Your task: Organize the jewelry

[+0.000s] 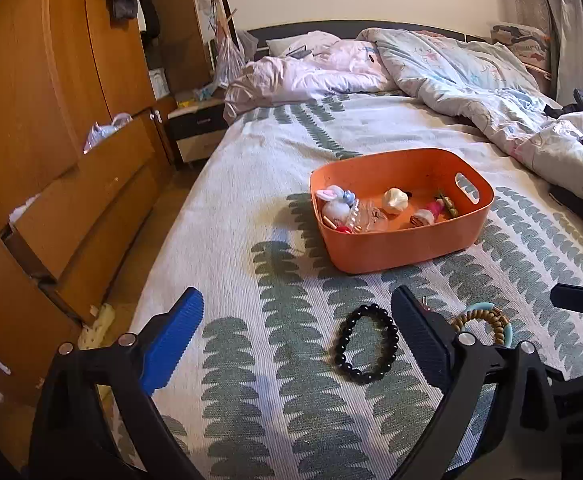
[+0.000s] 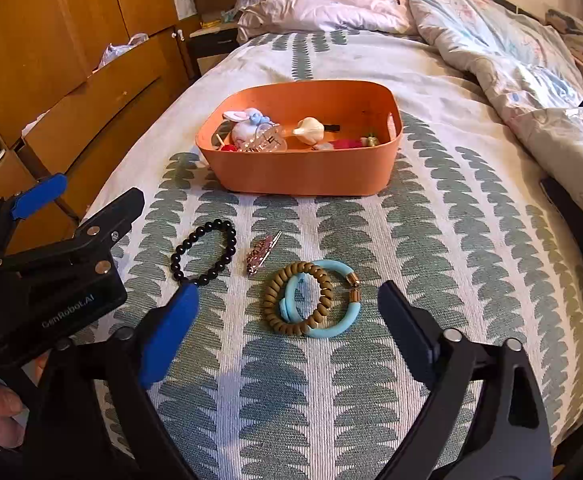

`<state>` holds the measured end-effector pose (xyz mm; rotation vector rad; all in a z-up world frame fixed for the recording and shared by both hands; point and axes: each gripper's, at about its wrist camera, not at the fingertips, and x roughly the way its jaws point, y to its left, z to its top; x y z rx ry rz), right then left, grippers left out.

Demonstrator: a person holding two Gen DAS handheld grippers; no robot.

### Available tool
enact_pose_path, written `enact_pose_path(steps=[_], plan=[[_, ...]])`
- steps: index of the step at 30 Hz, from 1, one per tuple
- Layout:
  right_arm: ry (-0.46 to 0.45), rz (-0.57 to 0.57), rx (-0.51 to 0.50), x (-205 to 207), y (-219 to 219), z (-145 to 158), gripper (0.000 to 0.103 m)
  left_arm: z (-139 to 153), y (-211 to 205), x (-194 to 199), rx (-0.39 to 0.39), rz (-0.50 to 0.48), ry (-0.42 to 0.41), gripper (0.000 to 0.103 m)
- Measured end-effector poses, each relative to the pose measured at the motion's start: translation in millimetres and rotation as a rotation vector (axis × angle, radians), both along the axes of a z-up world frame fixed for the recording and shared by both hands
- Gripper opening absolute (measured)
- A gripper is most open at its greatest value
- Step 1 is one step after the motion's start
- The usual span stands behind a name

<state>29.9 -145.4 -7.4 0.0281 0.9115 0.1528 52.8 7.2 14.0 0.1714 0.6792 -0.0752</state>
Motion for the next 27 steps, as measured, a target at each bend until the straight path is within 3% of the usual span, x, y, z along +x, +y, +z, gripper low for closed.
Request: enact_pose_path(steps=[5,14,27], plan=[[-0.021,-0.038,-0.015,-4.1,-4.1,3.0,0.100,0.3,1.7,-0.7,0.008,0.012,-0.003,0.098],[0.035,-0.103,-0.080,-2.3,-9.6,-8.5,0.100,-7.3,4.7,2.8,0.021,0.037,0.030,0.098],[0.024,-0.117,-0.083,-2.8,-12.3,-6.7,0.100,-5.6,7.6,3.0,0.008,0.048,0.034,0.098]])
